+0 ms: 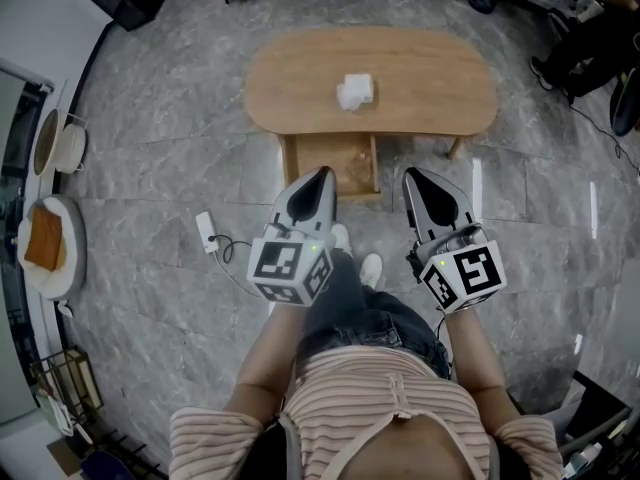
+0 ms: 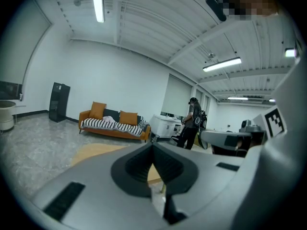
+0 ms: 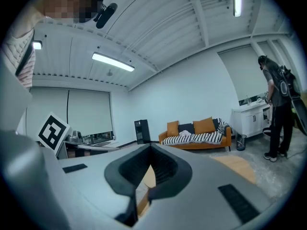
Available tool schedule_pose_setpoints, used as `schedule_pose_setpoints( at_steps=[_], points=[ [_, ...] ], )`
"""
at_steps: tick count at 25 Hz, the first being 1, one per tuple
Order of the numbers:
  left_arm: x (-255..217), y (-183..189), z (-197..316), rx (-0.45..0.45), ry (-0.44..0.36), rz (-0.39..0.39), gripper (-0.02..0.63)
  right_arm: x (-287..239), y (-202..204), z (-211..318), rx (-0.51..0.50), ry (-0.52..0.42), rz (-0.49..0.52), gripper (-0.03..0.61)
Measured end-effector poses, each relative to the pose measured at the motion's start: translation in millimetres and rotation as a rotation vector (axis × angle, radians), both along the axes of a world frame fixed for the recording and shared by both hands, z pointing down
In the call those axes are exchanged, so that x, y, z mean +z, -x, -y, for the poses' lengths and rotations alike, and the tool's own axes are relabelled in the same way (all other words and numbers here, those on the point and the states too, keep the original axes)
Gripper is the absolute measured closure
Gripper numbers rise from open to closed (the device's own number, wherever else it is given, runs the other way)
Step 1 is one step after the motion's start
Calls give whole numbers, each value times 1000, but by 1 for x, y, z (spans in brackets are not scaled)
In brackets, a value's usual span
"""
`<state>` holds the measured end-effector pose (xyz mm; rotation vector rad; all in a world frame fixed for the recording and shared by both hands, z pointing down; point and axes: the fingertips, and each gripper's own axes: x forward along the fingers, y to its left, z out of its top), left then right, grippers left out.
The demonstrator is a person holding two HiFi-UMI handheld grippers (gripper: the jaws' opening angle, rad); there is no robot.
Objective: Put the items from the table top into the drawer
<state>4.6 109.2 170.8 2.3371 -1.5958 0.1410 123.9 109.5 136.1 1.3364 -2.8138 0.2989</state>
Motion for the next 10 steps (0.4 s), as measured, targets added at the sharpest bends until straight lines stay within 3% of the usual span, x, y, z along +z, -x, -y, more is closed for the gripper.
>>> schedule_pose_setpoints(
  at_steps=[10],
  points=[
    [-23, 1, -12, 10, -51, -1, 600, -24, -3, -13, 8, -53, 19, 571]
  ],
)
